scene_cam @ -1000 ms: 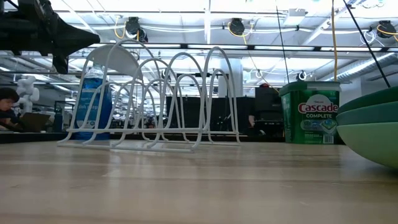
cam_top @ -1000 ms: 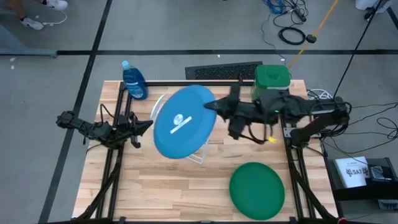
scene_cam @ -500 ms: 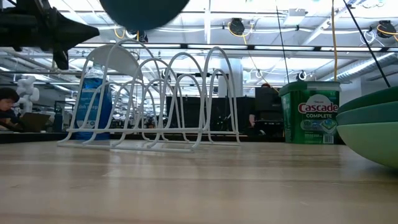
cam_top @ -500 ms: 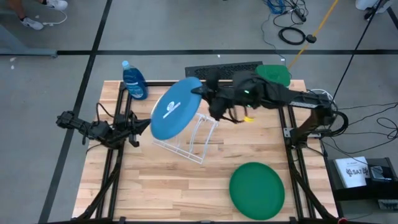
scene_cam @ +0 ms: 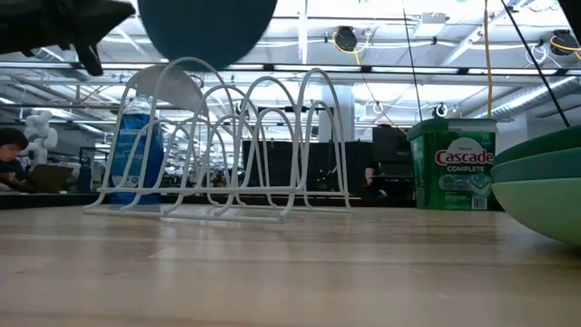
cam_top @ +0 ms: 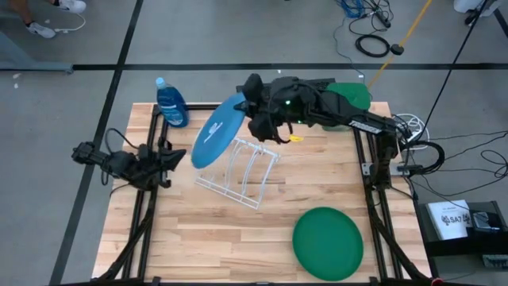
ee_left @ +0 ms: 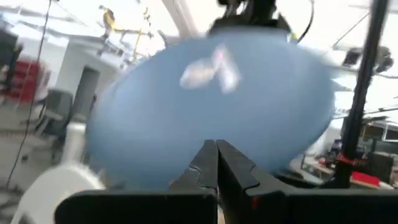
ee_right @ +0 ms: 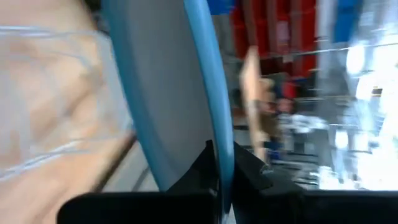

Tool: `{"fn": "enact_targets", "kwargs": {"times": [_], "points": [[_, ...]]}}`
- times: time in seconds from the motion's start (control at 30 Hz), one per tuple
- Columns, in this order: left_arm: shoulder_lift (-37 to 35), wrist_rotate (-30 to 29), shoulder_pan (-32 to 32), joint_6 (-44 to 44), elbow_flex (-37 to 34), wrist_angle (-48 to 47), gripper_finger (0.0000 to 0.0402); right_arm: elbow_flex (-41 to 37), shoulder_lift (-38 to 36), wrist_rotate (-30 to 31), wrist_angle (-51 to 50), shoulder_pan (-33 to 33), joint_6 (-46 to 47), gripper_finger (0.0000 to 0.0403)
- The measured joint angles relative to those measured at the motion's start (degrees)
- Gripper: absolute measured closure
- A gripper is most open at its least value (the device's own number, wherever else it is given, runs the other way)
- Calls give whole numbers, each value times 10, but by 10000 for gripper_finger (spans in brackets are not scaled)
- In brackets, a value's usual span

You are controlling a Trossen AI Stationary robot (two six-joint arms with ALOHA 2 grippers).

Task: Sort dishes
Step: Move the blue plate to the left slot of the dish rack

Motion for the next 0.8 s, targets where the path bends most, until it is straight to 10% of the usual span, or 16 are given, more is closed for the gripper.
{"fn": "enact_targets", "kwargs": {"times": [0.8], "points": [[0,11,0,39,2,15,402,-4,96,-27,-30,-12,6,394]]}}
